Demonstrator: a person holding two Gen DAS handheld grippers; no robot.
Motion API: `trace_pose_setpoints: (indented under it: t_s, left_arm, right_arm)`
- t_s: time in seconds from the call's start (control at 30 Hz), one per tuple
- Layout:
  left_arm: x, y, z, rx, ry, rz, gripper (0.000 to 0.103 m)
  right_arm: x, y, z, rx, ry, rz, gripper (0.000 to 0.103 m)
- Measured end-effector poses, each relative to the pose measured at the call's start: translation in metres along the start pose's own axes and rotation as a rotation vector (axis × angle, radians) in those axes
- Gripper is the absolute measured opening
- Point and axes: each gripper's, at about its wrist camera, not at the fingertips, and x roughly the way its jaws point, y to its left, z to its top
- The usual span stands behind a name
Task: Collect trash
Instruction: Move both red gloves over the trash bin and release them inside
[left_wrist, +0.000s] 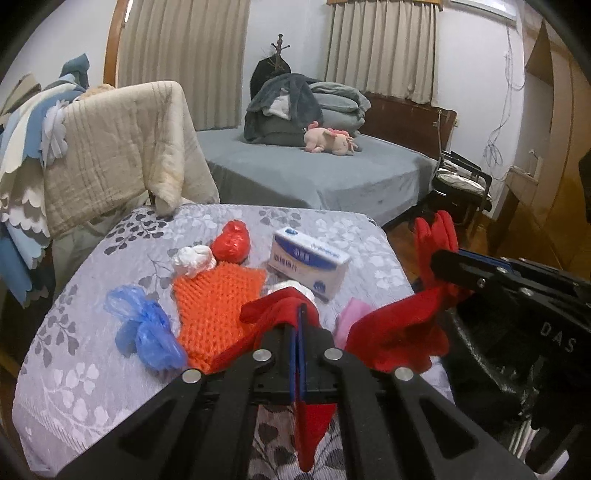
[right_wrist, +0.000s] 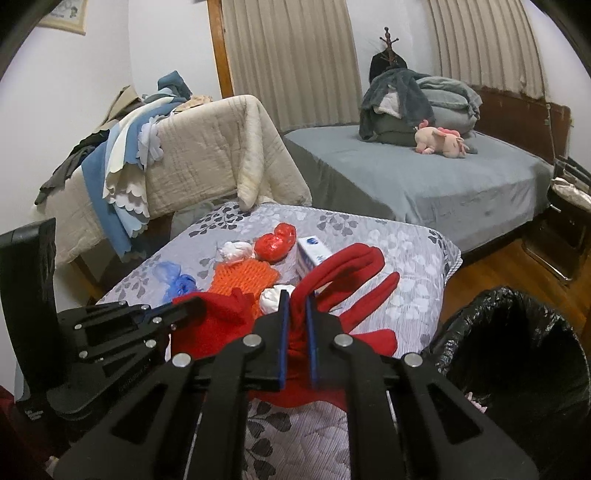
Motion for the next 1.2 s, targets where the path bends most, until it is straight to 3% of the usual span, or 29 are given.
trace_pose_setpoints:
  t_s: [0.17,0.6,1.2]
  left_arm:
    - [-0.006,-0.004,-0.001,-0.008,0.001,-0.013,0.001]
    - [-0.034,-0.037,0.028,0.033,-0.087,-0.09,0.001]
    - [-0.015,-0.135,0.048,0.133,-0.084,-0.282,0.001]
  right_arm:
    - [-0.006,-0.002,-0.002,0.002,0.006,-0.004,0.007]
    - [-0.063,-0.023,0.018,0.002,-0.095,-0.032,0.007]
    - [-0.126,-0.129,-0.004,0.109,-0.113,-0.286,0.007]
